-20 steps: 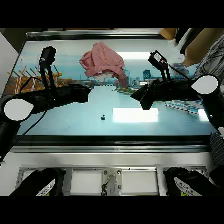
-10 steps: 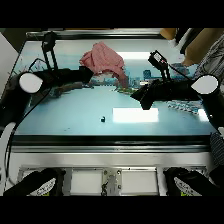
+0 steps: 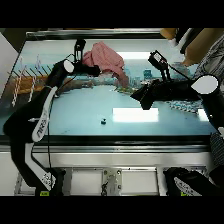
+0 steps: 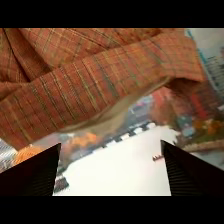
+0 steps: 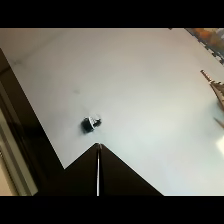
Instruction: Fold the clothes and pants, and hang the long-sleeved shirts on hangers.
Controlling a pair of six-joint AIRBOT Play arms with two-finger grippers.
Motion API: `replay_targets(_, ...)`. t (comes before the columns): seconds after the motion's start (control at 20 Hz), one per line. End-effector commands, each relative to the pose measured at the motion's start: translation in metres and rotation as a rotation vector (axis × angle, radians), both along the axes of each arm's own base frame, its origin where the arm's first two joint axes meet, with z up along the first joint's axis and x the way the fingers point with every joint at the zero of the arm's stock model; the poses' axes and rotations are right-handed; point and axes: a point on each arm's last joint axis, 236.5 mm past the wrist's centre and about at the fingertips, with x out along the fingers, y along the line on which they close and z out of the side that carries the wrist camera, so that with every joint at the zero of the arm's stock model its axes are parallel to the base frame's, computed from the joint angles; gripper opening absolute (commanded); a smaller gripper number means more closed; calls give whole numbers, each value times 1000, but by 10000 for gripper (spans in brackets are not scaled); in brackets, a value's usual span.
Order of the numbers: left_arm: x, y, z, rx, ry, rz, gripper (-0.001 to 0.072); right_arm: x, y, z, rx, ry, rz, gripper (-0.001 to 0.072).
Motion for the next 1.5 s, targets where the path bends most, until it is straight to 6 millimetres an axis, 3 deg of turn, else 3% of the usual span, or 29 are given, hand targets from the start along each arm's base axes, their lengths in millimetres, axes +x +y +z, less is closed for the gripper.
replay_targets(0.0,40,-7,-40,137,-93,-57,720,0,0,0,0,1,1,26)
replay_targets(0.15,57,-17,-55,162,-127,-71,720,0,0,0,0,2,1,27)
replay_targets(0.35,69,-25,-57,143,-229,-30,712,0,0,-1,-1,4,1,26)
replay_targets(0.45,71,-26,-52,138,-243,-26,412,0,0,-1,0,4,1,27)
replay_targets(0.5,71,-28,-47,130,-240,-30,164,0,0,-1,-1,4,1,26)
replay_targets(0.55,68,-29,-38,129,-230,-40,16,0,0,-2,-1,5,1,27)
replay_targets(0.65,59,-30,0,121,-234,-54,14,0,0,-2,-1,5,1,27)
replay_targets(0.75,43,-23,65,123,-281,-63,14,1,1,-3,-1,8,1,26)
replay_targets(0.9,-7,-5,175,159,-364,-50,14,1,0,-3,-2,8,1,26)
replay_targets(1.05,-82,-1,242,168,-412,-55,14,1,1,-3,-2,9,1,27)
replay_targets(1.2,-171,-16,259,108,-362,-114,15,1,1,-3,-2,9,1,27)
replay_targets(1.3,-219,-25,252,74,-302,-151,15,1,0,-3,-2,8,1,27)
replay_targets(1.45,-275,-33,232,38,-194,-188,15,1,0,-3,-2,9,1,26)
